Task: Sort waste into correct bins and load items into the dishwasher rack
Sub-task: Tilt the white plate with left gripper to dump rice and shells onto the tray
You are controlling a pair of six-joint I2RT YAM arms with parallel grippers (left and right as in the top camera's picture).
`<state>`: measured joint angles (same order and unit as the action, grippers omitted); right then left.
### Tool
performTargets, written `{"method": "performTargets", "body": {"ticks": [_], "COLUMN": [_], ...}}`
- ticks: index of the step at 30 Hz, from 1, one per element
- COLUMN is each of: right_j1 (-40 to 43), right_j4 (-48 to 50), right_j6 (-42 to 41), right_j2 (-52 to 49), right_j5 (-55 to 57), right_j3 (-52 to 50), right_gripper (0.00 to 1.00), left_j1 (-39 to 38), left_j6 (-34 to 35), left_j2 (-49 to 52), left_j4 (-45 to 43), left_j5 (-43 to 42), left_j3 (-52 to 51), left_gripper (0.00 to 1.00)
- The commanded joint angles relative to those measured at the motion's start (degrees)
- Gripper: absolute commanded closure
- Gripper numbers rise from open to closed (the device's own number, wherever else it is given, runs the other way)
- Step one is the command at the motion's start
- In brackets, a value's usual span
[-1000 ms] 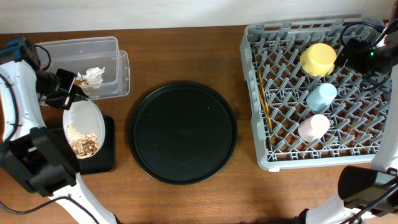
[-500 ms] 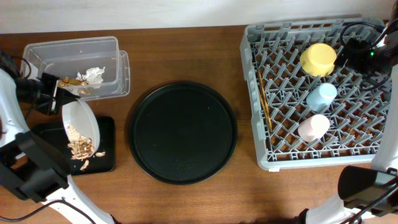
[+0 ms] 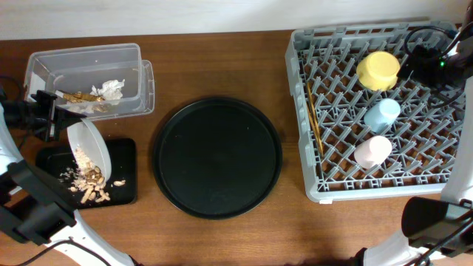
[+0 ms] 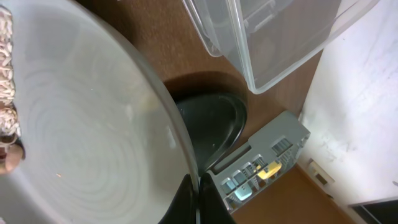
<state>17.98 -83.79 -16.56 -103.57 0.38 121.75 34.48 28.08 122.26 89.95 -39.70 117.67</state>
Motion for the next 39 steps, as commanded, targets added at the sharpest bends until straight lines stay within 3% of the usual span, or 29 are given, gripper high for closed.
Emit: {"method": "performTargets", "body": {"ticks": [1,18,21,28,31,33,39], "right_j1": [0.04,0.04,0.04,0.04,0.04,0.04,0.04], "right_j4": [0.00,0.00,0.00,0.00,0.00,0.00,0.00], "right_j6": [-0.46,-0.46,-0.46,-0.44,-0.46,-0.46,-0.46], "right_j2": [-0.42,-0.42,-0.42,-0.42,-0.42,-0.42,-0.42], "right_j5": [0.28,0.28,0.28,0.28,0.28,0.28,0.28], "right_j3": [0.42,0.42,0.42,0.42,0.42,0.42,0.42], "right_gripper": [0.02,0.02,0.02,0.02,0.02,0.02,0.02], "left_j1": [0.26,4.96,5.88,7.72,7.91,7.98,8.09], "left_j6": [-1.27,-5.95,-10.43,-13.29,-13.81,-16.02,-17.49], "left_j2": [-2.82,-2.82,-2.82,-2.82,-2.80,-2.80,-2.80], "left_j4": [0.63,0.37,1.07,2.95,-1.33,2.75,2.64], "left_j5": [-2.60,-9.46,-14.14,-15.56,-16.61,-18.03,-17.53], "left_j3": [1.09,0.50,0.50,0.22,-0.28,-0.52,-0.52], "left_gripper": [1.00,1.00,1.00,1.00,1.00,1.00,1.00]}}
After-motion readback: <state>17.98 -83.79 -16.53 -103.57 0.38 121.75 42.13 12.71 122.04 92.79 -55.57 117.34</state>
